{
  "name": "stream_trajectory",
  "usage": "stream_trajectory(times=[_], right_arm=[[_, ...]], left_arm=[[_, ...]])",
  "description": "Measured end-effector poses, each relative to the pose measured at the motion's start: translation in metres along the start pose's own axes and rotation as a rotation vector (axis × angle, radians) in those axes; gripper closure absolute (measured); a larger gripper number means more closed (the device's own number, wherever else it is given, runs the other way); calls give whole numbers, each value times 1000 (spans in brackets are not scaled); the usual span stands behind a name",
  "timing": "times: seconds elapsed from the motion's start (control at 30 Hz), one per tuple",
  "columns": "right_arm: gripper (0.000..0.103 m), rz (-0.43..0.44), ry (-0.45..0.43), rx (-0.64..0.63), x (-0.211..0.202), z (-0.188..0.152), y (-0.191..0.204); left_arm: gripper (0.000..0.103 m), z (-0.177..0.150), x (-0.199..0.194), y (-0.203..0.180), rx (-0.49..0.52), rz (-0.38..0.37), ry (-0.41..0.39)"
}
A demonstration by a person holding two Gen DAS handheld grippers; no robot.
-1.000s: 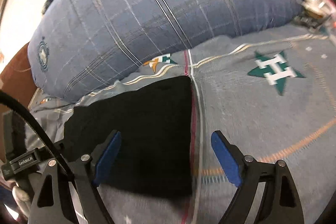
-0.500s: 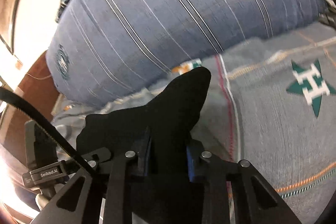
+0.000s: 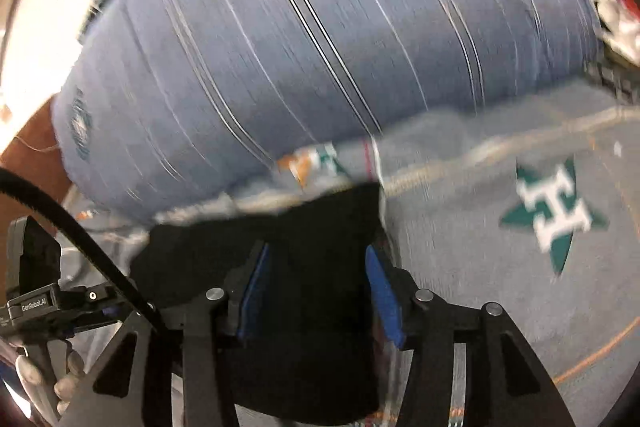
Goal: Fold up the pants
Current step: 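Grasp the folded pants with the left gripper while the right gripper pinches its end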
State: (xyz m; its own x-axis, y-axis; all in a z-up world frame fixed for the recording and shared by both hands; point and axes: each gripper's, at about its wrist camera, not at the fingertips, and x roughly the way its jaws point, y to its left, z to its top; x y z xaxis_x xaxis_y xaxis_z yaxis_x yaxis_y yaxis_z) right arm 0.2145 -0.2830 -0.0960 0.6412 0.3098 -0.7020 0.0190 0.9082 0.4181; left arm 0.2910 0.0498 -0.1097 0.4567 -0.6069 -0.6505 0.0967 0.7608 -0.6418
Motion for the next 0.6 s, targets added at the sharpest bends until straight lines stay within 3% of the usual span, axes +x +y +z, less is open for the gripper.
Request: stream_trajectory(times=[0.1, 0.17, 0.23, 0.33, 0.43, 0.5, 0.6], right_arm=[[48, 99, 31, 38, 11, 17, 6], [48, 151, 94, 103, 39, 25, 2], [49, 136, 140, 158, 64, 24, -8], [51, 108, 167, 233, 86, 20, -29], [50, 90, 145, 202, 74, 22, -22], [45, 76, 65, 139, 44, 20, -12], [36, 138, 8, 165, 9, -3, -7]], left_arm=[[37, 16, 13, -10, 8, -6, -28], [35, 24, 40, -6, -12, 37, -1], [36, 26, 65, 14, -65, 121, 44], [36, 22, 73, 24, -66, 123, 26], [36, 23, 61, 17, -43, 103, 32], [36, 20, 38, 12, -48, 61, -19], [33, 3, 21, 12, -37, 36, -81]])
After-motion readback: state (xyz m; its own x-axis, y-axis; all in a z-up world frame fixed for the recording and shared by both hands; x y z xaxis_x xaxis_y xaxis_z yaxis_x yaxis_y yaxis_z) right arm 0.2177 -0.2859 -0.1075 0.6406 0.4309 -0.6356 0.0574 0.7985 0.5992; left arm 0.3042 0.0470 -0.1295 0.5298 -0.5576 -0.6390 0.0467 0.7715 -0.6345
